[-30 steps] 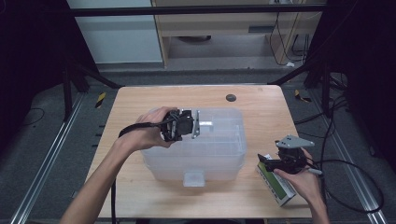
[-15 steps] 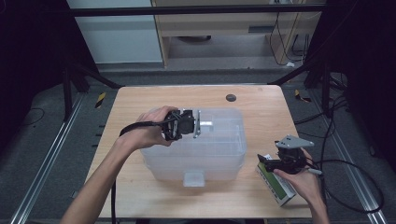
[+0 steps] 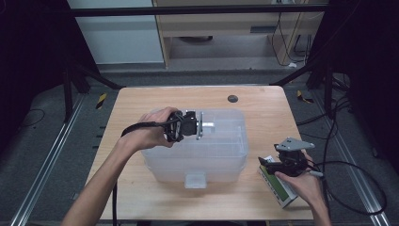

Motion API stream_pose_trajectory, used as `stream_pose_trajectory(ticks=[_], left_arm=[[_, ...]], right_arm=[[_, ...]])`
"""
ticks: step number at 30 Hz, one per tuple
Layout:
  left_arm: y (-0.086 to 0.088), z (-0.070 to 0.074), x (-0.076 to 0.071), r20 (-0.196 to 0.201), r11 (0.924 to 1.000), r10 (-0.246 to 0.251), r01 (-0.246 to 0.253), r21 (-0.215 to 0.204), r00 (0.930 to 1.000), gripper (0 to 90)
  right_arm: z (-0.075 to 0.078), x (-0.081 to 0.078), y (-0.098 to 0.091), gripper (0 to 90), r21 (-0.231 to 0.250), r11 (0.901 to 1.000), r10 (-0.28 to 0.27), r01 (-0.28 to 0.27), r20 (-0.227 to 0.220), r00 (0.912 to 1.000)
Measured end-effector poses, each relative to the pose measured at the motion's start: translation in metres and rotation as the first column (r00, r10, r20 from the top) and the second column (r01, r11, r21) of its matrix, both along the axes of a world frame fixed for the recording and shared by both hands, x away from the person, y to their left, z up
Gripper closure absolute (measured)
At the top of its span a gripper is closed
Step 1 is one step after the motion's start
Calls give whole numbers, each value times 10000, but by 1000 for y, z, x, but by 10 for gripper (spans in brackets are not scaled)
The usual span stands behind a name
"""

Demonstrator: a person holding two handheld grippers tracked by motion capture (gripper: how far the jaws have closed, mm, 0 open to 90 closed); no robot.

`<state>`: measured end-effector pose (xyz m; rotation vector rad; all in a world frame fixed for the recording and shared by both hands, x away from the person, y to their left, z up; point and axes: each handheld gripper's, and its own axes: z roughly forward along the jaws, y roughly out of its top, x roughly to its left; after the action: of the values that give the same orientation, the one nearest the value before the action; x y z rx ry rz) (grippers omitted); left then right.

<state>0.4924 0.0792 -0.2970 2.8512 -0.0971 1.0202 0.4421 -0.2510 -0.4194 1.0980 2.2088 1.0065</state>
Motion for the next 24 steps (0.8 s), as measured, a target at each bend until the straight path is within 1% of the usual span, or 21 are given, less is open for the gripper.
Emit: stream_pose_trajectory(ticks=[1, 3, 5, 7, 11, 13, 15, 16, 18, 20, 22, 24], left_arm=[[0, -1, 0, -3, 10000, 11, -11, -66, 10000, 748], [0, 0, 0, -30, 10000, 20, -20, -38, 10000, 748], [-1, 1, 0, -15, 9999, -14, 14, 107, 10000, 749], [-1, 1, 0, 20, 9998, -62, 61, 165, 10000, 751], [-1, 1, 0, 0, 9999, -75, 75, 109, 10000, 753], [-1, 1, 0, 8, 9998, -135, 135, 156, 9999, 754], [-1, 2, 1, -61, 9998, -115, 116, 152, 9999, 754], [-1, 2, 1, -119, 9997, -70, 73, 231, 9999, 754], [-2, 1, 1, -81, 9998, -120, 121, 141, 9999, 755], [-2, 2, 1, -43, 9995, -144, 145, 290, 9999, 755], [-1, 2, 1, -90, 9997, -146, 148, 191, 9999, 756], [-1, 2, 2, -122, 9995, -175, 178, 261, 9998, 756]], right_arm=[[0, 0, 0, 245, 25, 10000, 4, -4, -28, 10000], [0, 0, 0, 250, 33, 10000, 41, -40, -41, 10000], [0, -1, 1, 255, 85, 10000, 37, -36, -66, 10000], [1, -1, 0, 259, 107, 9999, 36, -36, -53, 10000], [1, -1, 0, 269, 202, 9998, 46, -45, -79, 10000], [1, -1, 0, 274, 218, 9997, 67, -65, -75, 9999], [2, -1, 0, 276, 262, 9996, 73, -70, -87, 9999], [2, -2, 0, 278, 278, 9996, 77, -74, -107, 9999], [2, -2, 1, 281, 299, 9995, 84, -80, -131, 9999], [3, -2, 1, 286, 325, 9994, 107, -102, -147, 9998], [3, -3, 1, 291, 326, 9994, 122, -116, -179, 9998], [4, -3, 2, 295, 326, 9993, 184, -180, -138, 9997]])
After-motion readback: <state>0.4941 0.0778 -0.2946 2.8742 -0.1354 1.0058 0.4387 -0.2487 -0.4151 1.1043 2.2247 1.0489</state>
